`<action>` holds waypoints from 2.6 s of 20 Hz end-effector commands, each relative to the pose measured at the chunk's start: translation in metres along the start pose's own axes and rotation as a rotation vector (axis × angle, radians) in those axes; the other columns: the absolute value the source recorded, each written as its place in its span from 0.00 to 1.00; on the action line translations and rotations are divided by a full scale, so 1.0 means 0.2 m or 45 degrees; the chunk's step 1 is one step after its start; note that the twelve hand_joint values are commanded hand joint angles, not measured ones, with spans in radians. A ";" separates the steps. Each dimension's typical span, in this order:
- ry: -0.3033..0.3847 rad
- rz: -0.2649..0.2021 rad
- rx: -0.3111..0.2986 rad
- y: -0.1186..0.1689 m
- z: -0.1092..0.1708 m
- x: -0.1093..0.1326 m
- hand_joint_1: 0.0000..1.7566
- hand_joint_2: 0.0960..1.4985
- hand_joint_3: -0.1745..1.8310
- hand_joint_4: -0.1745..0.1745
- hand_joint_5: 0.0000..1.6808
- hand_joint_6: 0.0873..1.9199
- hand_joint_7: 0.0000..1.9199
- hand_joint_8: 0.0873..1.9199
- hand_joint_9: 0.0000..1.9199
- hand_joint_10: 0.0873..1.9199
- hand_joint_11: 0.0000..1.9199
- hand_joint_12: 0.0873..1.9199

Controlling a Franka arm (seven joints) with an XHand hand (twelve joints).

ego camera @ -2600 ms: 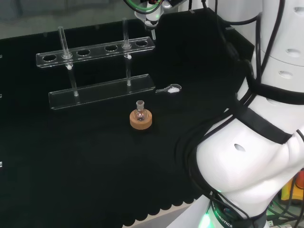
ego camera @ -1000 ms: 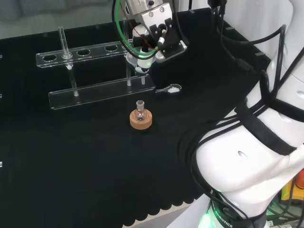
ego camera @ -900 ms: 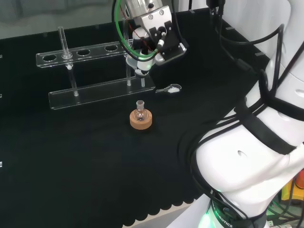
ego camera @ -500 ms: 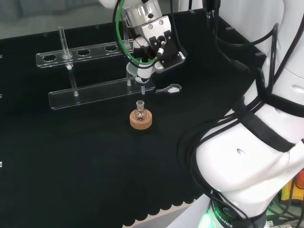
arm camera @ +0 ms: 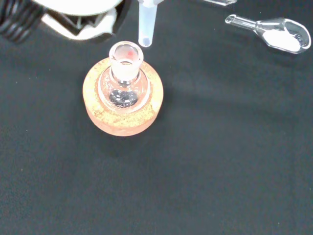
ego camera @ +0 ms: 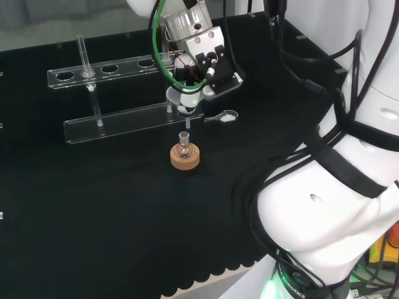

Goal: Place the funnel on the round-bottom flask.

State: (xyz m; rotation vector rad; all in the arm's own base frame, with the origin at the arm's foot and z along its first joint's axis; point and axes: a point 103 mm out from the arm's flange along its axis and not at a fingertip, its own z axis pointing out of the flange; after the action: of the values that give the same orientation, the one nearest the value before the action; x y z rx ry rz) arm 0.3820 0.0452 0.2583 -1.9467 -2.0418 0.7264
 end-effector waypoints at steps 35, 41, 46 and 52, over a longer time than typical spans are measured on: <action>0.022 -0.012 0.059 0.10 0.09 0.06 0.51 0.42 0.48 0.43 0.35 0.35 0.27 0.31 0.45 0.22 0.24 0.67; 0.033 -0.014 0.073 0.13 0.15 0.05 0.51 0.43 0.48 0.43 0.35 0.35 0.27 0.31 0.45 0.22 0.24 0.67; 0.039 -0.013 0.073 0.14 0.16 0.04 0.51 0.43 0.48 0.43 0.35 0.35 0.27 0.31 0.45 0.22 0.24 0.67; 0.058 -0.018 0.069 0.15 0.18 0.04 0.51 0.43 0.48 0.43 0.35 0.35 0.26 0.31 0.45 0.22 0.24 0.67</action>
State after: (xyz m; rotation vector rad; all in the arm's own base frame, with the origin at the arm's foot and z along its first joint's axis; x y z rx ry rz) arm 0.3905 0.0465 0.2128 -1.9012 -1.9883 0.7303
